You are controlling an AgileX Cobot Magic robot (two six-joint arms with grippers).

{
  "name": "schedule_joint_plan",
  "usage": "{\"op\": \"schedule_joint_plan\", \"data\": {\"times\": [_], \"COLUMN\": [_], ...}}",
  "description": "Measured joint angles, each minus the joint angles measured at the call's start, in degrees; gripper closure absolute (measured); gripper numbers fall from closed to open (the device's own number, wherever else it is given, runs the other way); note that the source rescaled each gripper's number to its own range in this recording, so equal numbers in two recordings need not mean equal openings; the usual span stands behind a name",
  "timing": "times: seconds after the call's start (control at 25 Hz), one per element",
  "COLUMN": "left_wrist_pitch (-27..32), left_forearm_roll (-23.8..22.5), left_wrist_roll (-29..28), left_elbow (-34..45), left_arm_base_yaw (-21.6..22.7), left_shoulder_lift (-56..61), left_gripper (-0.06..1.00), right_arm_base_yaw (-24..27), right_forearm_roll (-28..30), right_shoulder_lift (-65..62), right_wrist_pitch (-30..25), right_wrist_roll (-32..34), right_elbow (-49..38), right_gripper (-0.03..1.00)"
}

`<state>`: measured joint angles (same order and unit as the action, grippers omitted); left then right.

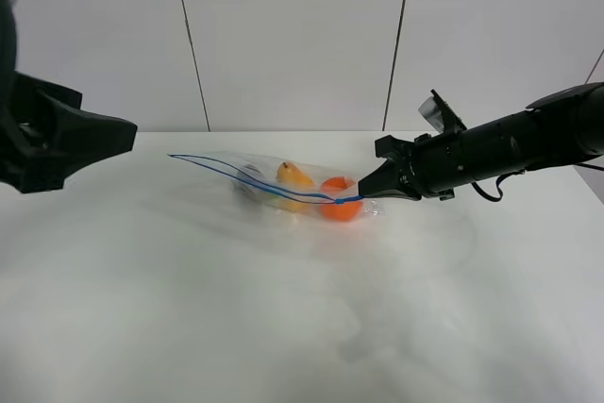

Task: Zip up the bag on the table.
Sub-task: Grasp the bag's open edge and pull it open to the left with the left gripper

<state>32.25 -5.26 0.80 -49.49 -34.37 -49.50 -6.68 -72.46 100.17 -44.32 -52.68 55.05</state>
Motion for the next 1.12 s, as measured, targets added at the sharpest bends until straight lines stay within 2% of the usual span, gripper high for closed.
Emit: {"op": "schedule_joint_plan", "data": {"times": [0.32,0.8,1.12], "left_wrist_pitch": [-4.7,-9.3,-13.1], "left_forearm_roll": [-1.8,-0.2,1.8], "left_wrist_roll": [1.0,6.1,8.5], "left_elbow": [3.1,3.6,3.6], "left_arm_base_yaw": [-1.3,-1.3,-1.3], "left_shoulder_lift": [-1.5,-16.5,-22.4], "left_gripper": [0.01,0.01,0.01], "right_arm_base_yaw": [0.0,0.0,0.0], "right_forearm_roll": [0.0,0.2,1.3], "right_shoulder_lift": [0.0,0.0,0.0], "right_wrist_pitch": [0.0,0.0,0.0], "right_wrist_roll": [0.1,0.3,0.3], "right_elbow": [0.0,0.0,0.0], "right_gripper": [0.97,0.97,0.97]}}
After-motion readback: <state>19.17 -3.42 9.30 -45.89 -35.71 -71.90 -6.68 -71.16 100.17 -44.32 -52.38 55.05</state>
